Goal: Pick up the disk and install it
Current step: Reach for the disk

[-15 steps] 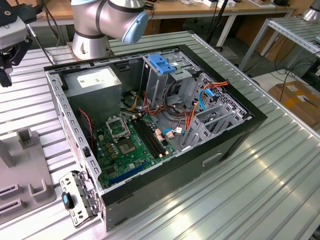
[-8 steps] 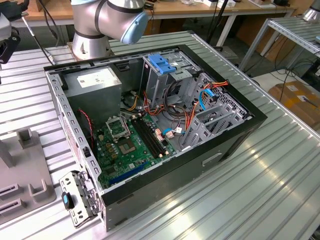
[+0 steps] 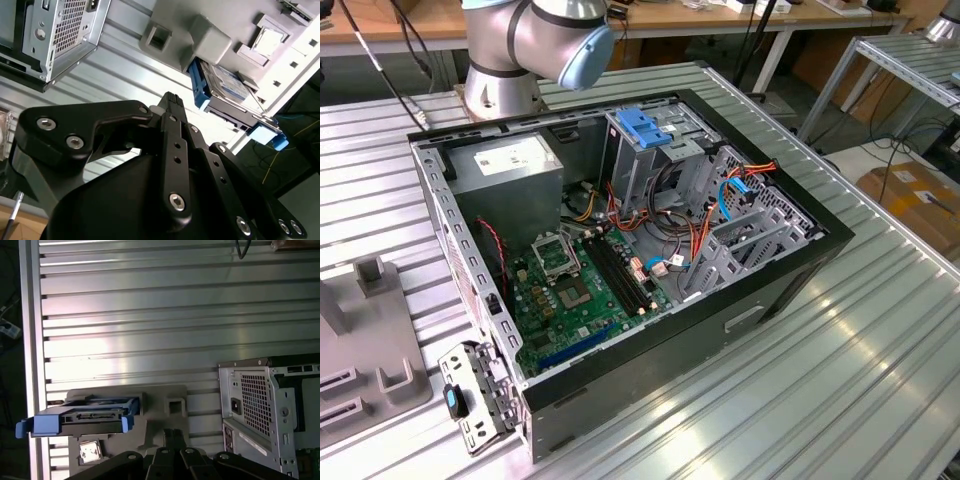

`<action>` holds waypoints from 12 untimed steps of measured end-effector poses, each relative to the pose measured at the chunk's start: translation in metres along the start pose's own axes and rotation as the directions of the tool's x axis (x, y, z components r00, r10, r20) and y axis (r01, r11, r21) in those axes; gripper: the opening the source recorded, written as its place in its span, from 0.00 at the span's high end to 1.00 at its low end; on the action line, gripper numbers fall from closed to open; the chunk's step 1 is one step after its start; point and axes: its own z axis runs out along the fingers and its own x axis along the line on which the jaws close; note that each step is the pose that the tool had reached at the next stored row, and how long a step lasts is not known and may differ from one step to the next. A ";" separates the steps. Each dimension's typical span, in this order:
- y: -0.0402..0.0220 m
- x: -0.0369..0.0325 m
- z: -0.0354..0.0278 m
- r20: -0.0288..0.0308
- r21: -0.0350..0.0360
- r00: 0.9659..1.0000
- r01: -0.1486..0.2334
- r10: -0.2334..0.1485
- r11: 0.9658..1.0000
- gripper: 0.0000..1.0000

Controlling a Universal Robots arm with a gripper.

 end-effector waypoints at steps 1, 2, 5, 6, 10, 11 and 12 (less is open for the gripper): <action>0.0012 0.0032 0.0002 0.000 0.000 1.000 0.000 0.000 1.000 0.89; 0.0022 0.0058 0.0003 0.000 0.000 1.000 0.000 0.000 1.000 0.89; 0.0075 0.0178 0.0011 0.000 0.000 1.000 0.000 0.000 1.000 0.89; 0.0087 0.0217 0.0013 0.000 0.000 1.000 0.000 0.000 1.000 0.89; 0.0104 0.0375 0.0025 0.000 0.000 1.000 0.000 0.000 1.000 0.89; 0.0101 0.0414 0.0028 0.000 0.000 1.000 0.000 0.000 1.000 0.89; 0.0099 0.0434 0.0028 0.000 0.000 1.000 0.000 0.000 1.000 0.89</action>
